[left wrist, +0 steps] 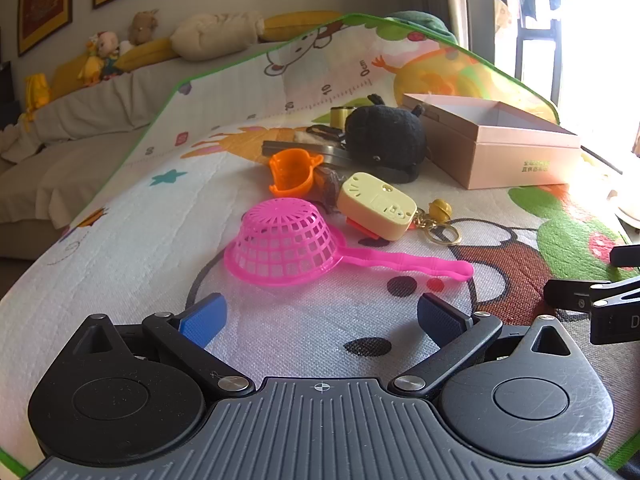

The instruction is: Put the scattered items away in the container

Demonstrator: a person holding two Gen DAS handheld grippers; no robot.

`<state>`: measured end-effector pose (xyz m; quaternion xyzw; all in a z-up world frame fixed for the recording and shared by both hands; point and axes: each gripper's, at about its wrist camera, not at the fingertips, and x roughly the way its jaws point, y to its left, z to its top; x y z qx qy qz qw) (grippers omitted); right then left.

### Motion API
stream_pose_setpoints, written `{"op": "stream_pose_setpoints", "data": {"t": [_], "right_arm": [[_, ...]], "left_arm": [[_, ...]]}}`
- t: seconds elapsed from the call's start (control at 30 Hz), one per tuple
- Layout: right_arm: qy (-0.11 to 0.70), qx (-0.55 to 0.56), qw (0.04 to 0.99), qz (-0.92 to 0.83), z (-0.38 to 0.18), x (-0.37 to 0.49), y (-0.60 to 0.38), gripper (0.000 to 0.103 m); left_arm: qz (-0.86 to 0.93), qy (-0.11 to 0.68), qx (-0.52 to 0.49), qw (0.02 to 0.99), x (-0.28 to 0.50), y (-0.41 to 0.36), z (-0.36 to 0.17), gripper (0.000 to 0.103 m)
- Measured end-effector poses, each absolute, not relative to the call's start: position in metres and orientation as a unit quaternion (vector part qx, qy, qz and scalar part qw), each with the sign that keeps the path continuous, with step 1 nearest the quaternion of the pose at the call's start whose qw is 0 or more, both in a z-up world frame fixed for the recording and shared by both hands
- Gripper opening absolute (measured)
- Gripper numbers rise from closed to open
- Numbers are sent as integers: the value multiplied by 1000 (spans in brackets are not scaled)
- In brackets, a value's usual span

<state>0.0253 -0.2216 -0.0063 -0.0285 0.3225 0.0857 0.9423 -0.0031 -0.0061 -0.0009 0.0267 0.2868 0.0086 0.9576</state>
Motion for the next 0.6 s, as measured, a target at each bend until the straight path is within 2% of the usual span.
{"op": "stream_pose_setpoints", "data": {"t": [0.6], "right_arm": [[369, -26, 926, 76, 2, 9, -222, 103]], "left_arm": [[-21, 334, 20, 942, -8, -3, 5, 103]]}}
